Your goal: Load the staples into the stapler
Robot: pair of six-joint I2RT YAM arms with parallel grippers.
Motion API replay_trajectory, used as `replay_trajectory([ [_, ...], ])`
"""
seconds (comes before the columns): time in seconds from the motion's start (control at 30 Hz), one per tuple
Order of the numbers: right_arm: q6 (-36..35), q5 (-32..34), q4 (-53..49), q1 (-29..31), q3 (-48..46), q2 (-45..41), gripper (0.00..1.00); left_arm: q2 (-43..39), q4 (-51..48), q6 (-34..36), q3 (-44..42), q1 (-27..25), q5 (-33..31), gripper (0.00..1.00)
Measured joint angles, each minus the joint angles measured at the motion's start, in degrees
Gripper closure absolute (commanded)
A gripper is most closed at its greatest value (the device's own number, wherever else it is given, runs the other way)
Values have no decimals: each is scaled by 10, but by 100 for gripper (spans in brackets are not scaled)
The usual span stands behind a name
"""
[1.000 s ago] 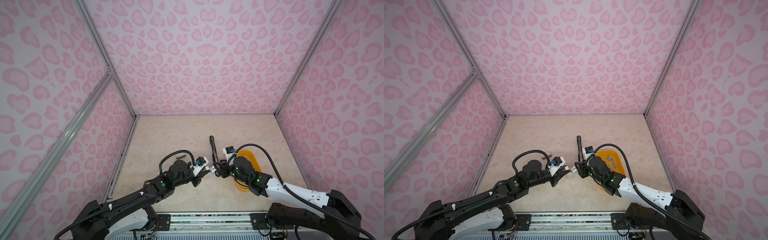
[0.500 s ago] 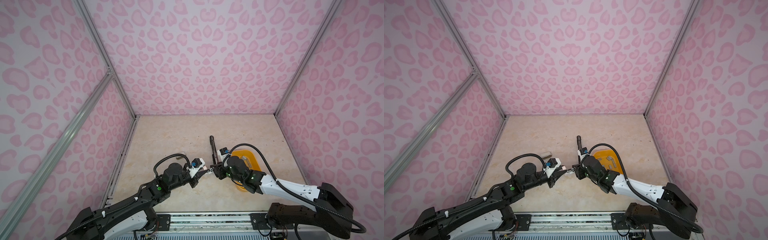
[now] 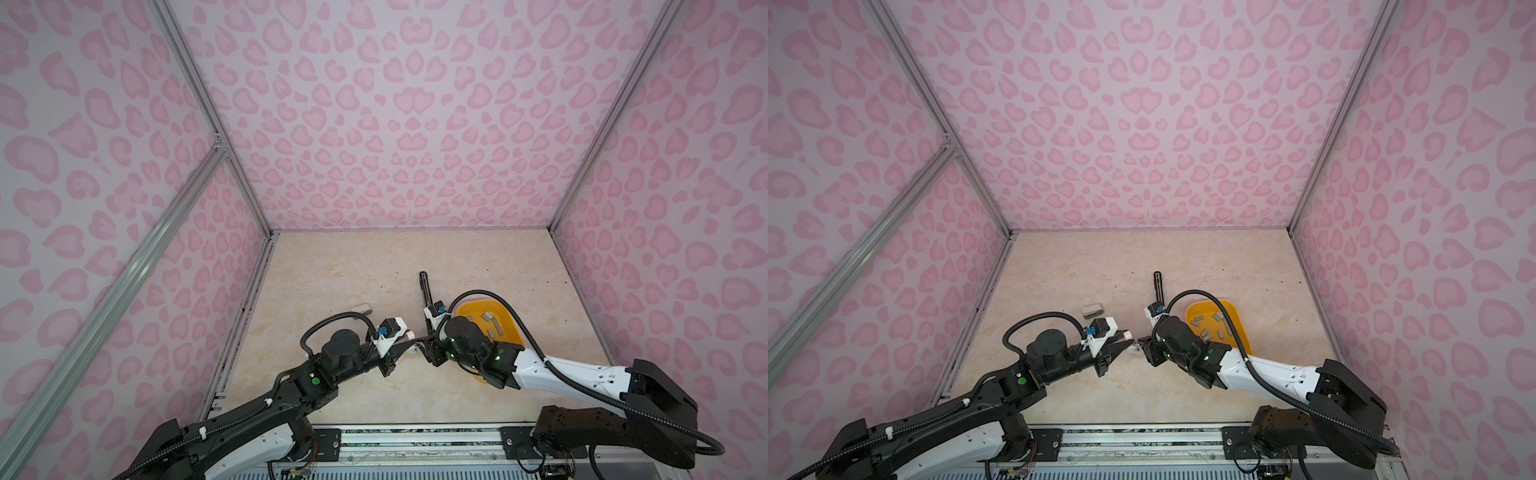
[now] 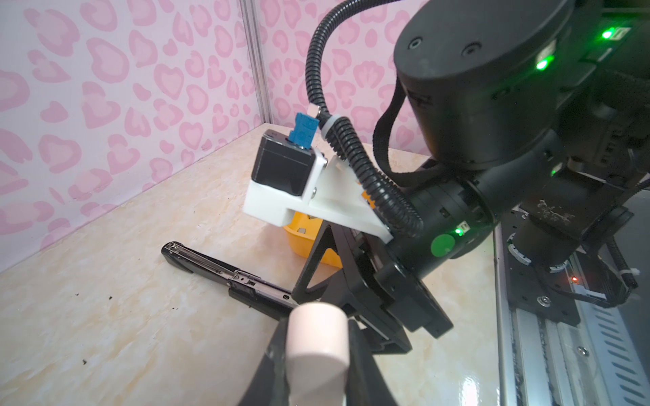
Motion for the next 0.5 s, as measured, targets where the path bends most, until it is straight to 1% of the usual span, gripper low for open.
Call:
replay_trajectory([
  [0.17,-14,37,-5,-1,-3,-14,34,4,29,2,-18,4,-13,96],
  [0.23,-20,61,3,-2,-13,-32,33,7,36,10,-27,13,-17,96],
  [0.3,-39,55,25,1,-33,-60,33,11,30,18,-32,22,-44,96],
  [0.37,-68,52,57,2,-67,-91,33,10,26,29,-36,27,-69,96],
  [0.43,-91,55,99,-1,-113,-125,30,5,26,36,-38,30,-75,96],
  [0.5,-115,54,151,-1,-167,-163,30,-3,25,47,-40,32,-75,96],
])
